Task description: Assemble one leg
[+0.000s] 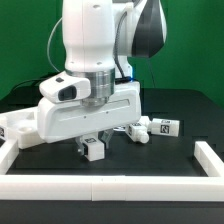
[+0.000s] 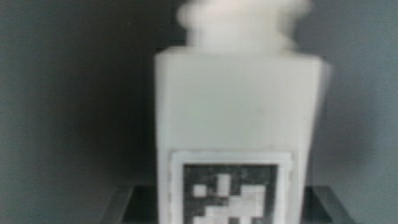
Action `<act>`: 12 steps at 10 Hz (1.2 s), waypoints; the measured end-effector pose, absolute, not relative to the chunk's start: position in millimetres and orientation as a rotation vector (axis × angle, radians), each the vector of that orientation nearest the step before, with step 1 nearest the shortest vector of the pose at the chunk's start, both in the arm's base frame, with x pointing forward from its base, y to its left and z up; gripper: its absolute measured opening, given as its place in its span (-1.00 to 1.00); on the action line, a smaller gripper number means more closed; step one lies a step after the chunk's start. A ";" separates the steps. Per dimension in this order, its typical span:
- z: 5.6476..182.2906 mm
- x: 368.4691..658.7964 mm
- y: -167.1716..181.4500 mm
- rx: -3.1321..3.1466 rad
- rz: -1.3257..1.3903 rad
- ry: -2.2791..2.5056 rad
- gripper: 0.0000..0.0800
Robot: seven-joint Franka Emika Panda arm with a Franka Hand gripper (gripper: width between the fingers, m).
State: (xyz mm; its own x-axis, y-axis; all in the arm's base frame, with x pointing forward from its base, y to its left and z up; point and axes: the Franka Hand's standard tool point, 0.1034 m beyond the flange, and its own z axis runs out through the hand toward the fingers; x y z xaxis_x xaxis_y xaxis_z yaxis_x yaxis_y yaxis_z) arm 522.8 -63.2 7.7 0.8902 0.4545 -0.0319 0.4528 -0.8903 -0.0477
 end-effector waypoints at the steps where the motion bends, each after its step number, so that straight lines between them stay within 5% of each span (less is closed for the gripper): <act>1: 7.8 524.3 -66.9 -3.013 0.067 -0.739 -0.29; 4: 8.7 561.6 -106.4 -3.007 0.068 -0.825 -0.29; 9: 8.1 566.8 -112.6 -3.012 0.060 -0.836 -0.29; 10: 11.4 566.4 -111.7 -3.009 0.077 -0.821 0.12; 11: 27.5 566.6 -108.5 -3.001 0.104 -0.798 0.12; 12: 44.6 568.7 -102.5 -3.009 0.098 -0.774 0.44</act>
Offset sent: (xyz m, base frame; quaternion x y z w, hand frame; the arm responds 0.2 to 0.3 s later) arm 0.0381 -0.0409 -0.0064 -0.0193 0.0027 -0.0434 0.9989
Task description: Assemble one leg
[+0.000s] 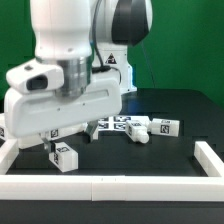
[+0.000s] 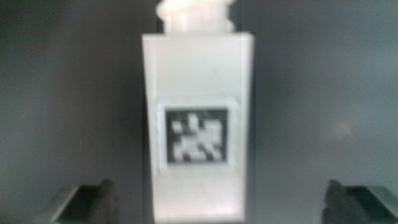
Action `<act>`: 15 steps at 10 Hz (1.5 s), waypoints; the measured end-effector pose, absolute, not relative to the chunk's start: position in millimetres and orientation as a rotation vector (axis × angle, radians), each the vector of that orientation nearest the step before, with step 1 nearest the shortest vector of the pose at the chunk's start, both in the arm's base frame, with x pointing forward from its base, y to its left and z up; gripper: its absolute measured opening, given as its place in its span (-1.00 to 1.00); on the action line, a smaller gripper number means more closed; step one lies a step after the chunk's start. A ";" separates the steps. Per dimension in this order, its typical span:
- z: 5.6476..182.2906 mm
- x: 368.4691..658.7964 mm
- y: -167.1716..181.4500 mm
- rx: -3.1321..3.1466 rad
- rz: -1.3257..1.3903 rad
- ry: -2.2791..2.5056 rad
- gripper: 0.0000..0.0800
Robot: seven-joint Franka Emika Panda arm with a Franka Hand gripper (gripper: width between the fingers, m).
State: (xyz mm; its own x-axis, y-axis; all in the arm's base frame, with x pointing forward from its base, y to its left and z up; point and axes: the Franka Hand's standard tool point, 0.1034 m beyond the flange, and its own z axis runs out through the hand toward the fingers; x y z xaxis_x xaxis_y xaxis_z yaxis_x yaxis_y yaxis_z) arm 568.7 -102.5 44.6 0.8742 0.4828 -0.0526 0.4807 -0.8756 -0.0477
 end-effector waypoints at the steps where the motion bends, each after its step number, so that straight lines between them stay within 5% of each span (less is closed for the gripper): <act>1: 57.3 568.0 -91.9 -3.016 0.081 -0.761 0.57; 4: 64.8 538.3 -21.7 -3.064 0.075 -0.538 0.61; 8: 63.7 537.8 -16.9 -3.071 0.070 -0.509 0.62; 12: 66.5 483.4 30.8 -3.103 0.095 -0.262 0.62; 15: 64.7 479.7 32.9 -3.095 0.107 -0.313 0.62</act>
Offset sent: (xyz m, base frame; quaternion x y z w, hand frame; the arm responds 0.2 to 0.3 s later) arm -0.0386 0.0794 0.0076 -0.0443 -0.0106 0.1309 0.9904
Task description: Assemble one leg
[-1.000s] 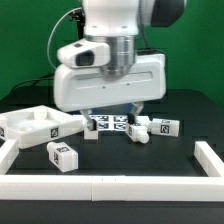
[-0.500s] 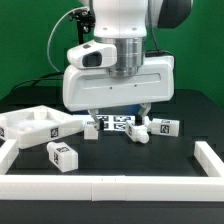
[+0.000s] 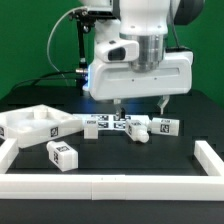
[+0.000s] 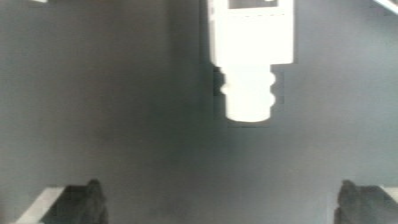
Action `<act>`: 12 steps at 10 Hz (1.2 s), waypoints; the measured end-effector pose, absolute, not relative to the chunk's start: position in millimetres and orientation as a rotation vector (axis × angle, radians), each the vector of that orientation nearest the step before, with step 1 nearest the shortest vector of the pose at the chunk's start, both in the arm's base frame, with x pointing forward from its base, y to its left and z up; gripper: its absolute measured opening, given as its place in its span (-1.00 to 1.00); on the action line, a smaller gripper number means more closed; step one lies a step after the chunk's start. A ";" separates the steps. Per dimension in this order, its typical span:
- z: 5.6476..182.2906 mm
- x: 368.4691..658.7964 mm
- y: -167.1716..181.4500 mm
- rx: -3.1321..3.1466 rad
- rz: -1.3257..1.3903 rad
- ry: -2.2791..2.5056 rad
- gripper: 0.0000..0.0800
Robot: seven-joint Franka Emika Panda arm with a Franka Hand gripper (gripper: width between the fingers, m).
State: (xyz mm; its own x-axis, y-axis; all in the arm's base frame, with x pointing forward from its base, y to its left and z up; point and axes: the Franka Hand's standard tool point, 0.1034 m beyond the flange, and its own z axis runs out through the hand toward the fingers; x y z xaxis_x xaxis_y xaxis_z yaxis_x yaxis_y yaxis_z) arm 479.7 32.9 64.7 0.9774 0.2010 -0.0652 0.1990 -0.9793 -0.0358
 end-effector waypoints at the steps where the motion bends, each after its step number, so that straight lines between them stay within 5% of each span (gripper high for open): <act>1: 61.4 478.6 34.6 -3.099 0.081 -0.325 0.62; 5: 18.7 440.8 29.1 -3.118 0.048 -0.329 0.62; 8: 11.7 439.9 28.1 -3.122 0.043 -0.325 0.62; 9: 11.6 439.8 28.1 -3.122 0.043 -0.326 0.33; 10: 11.6 439.8 28.1 -3.122 0.043 -0.326 0.33; 11: 11.5 439.8 28.1 -3.122 0.043 -0.326 -0.12; 12: 11.5 439.8 28.1 -3.122 0.043 -0.326 -0.12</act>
Offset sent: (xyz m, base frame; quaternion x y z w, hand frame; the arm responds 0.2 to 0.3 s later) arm -0.0391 -0.0052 -0.0394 0.0085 0.0349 0.0102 0.9993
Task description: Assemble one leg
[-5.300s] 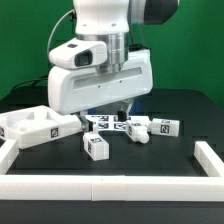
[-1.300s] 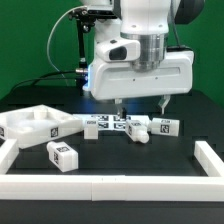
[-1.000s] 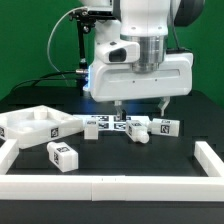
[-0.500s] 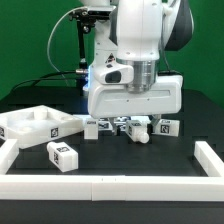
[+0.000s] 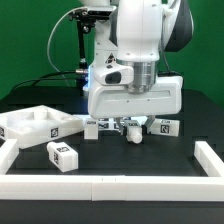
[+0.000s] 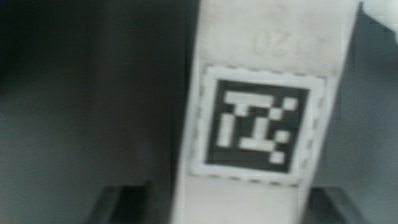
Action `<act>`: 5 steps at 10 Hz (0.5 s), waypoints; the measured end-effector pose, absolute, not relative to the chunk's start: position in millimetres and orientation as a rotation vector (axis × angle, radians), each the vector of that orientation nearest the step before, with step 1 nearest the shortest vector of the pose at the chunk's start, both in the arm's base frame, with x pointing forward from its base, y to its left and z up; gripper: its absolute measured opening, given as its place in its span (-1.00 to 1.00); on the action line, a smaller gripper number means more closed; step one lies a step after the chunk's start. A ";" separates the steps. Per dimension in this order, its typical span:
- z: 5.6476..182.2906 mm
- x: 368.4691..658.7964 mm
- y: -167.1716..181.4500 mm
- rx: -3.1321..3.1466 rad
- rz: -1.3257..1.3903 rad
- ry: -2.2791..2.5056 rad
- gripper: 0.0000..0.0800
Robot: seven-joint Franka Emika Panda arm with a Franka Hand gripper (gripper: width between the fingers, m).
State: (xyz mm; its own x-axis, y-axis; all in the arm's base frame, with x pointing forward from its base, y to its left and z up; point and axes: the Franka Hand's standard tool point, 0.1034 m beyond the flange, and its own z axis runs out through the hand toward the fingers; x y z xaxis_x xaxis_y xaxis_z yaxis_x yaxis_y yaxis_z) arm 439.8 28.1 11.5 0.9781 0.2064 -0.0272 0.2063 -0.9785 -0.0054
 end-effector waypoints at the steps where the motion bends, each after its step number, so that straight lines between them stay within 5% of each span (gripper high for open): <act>1: 11.7 439.4 27.0 -3.121 0.047 -0.332 -0.28; 5: 16.5 414.3 4.8 -3.120 0.118 -0.305 -0.28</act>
Offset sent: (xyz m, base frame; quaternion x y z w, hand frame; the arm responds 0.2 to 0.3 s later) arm -0.0401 -0.0228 0.0092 0.0029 -0.0272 0.0176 0.9995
